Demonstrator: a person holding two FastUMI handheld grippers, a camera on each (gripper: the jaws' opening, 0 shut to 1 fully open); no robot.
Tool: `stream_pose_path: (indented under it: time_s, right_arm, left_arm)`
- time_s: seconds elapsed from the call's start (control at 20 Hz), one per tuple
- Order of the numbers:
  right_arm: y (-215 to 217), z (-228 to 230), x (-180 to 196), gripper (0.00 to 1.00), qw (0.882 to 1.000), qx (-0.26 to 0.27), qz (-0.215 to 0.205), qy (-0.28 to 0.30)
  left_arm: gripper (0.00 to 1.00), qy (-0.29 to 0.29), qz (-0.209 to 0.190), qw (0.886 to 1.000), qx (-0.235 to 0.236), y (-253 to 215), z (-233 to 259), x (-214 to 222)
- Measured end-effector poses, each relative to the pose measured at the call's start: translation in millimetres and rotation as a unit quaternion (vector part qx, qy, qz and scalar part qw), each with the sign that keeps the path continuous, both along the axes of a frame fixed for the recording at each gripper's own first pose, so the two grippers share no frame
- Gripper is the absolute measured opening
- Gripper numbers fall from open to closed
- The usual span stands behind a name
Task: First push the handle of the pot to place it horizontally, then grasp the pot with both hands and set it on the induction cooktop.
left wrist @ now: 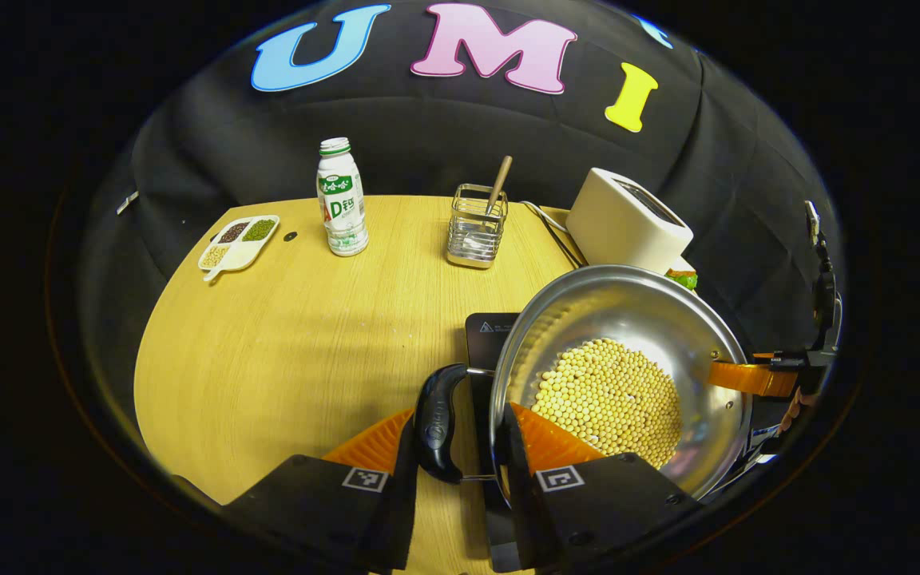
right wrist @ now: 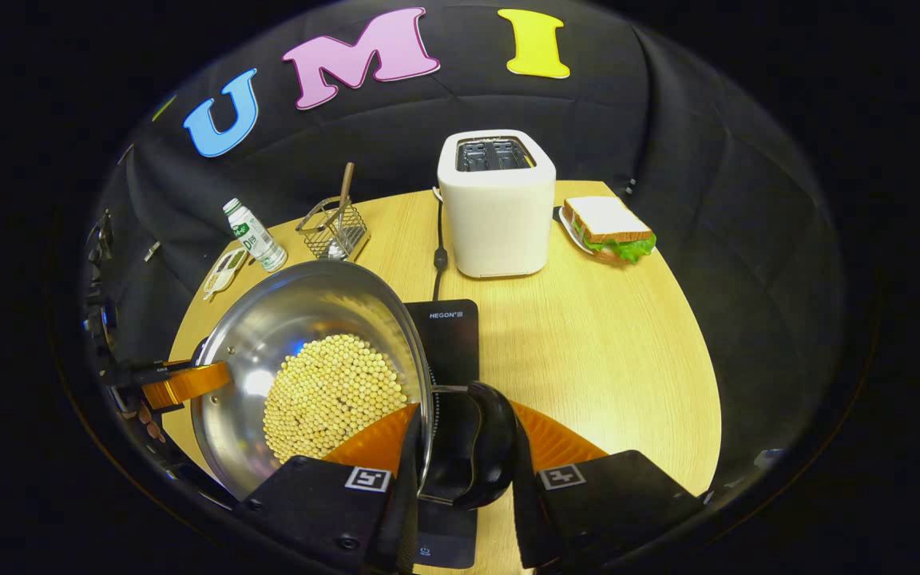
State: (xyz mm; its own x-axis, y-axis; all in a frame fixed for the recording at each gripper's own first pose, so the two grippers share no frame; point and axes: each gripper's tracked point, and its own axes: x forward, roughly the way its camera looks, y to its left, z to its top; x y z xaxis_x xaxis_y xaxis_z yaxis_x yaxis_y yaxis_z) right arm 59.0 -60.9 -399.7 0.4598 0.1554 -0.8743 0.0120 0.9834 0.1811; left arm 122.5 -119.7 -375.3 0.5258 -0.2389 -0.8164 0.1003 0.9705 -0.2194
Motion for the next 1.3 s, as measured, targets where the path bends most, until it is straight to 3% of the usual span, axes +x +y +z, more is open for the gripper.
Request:
stream_pose_path:
  time_s: [0.2, 0.25, 0.55, 0.6, 0.65, 0.95, 1.0, 1.1, 1.3]
  right_arm:
    - [-3, -10, 3, 0.48, 1.000, 0.007, -0.005, 0.003]
    - [-2, -12, 4, 0.52, 1.000, 0.010, -0.008, 0.006]
    - [0, -18, 14, 0.53, 1.000, 0.028, -0.013, 0.003]
    - [-1, -17, 14, 0.48, 0.999, 0.029, -0.013, 0.003]
    - [-1, -17, 14, 0.52, 1.000, 0.029, -0.012, 0.002]
    - [-1, -16, 15, 0.52, 0.999, 0.029, -0.015, 0.004]
    - [0, -15, 15, 0.48, 0.999, 0.029, -0.016, 0.004]
    - [-1, -16, 16, 0.53, 0.999, 0.028, -0.016, 0.004]
    - [-1, -17, 16, 0.62, 1.000, 0.010, -0.012, -0.002]
  left_arm:
    - [0.52, -0.004, -0.004, 1.000, 0.008, -4, -2, 7]
    - [0.53, -0.005, -0.005, 1.000, 0.011, -5, -2, 11]
    - [0.54, 0.000, -0.003, 1.000, 0.015, -4, -5, 15]
    - [0.53, 0.001, -0.003, 1.000, 0.015, -6, -5, 15]
    - [0.53, 0.000, -0.003, 1.000, 0.016, -5, -4, 15]
    - [0.58, 0.001, -0.003, 1.000, 0.017, -5, -4, 16]
    - [0.58, 0.001, -0.002, 1.000, 0.017, -5, -4, 15]
    - [0.55, 0.001, -0.002, 1.000, 0.017, -6, -3, 14]
    - [0.61, 0.000, -0.008, 1.000, 0.018, -7, -3, 15]
